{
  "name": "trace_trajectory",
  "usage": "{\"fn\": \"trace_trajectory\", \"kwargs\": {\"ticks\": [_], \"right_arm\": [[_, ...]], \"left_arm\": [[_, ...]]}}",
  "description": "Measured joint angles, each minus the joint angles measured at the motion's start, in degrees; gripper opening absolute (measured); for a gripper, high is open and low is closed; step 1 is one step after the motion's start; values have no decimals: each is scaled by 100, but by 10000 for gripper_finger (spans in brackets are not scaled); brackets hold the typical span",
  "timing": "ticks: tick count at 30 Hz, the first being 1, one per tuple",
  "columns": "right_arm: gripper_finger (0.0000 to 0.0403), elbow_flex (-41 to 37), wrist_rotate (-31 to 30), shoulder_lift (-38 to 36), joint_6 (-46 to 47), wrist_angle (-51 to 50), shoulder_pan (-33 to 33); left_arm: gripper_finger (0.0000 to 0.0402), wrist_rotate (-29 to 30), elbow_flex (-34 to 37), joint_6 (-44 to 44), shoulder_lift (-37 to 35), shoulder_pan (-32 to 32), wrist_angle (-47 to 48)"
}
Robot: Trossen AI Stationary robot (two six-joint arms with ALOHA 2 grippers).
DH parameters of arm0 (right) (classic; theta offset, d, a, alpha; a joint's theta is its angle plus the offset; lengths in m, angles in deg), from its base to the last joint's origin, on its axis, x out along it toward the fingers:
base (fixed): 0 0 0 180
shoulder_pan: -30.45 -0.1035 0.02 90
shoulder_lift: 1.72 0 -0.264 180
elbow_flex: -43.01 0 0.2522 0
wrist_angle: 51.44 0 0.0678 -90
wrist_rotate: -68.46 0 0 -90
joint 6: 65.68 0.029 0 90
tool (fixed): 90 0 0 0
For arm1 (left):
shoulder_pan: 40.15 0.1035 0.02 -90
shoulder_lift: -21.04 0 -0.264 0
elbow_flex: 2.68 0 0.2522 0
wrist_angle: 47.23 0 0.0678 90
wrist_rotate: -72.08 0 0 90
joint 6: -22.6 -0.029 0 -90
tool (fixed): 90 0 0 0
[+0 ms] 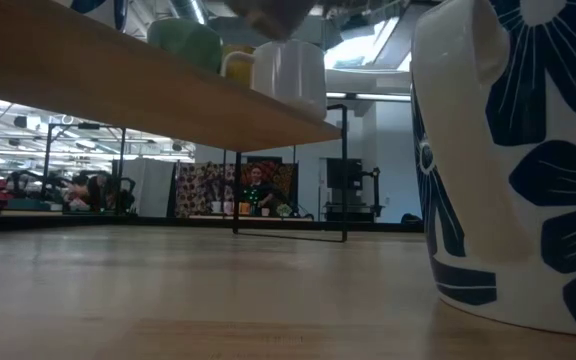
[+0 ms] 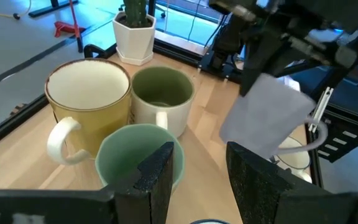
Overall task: Place coffee mugs
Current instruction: Put the purple mug on the shelf
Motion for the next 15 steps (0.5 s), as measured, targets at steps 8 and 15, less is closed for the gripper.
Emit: {"fn": "trace_trajectory", "kwargs": {"ticks": [8,15], "right_arm": [[0,150,102,266,-181,241,140],[0,150,85,266,-181,246,139]], "left_arm": [[142,0,0,0,0,-2,-3],[142,1,0,0,0,-2,-4]]}}
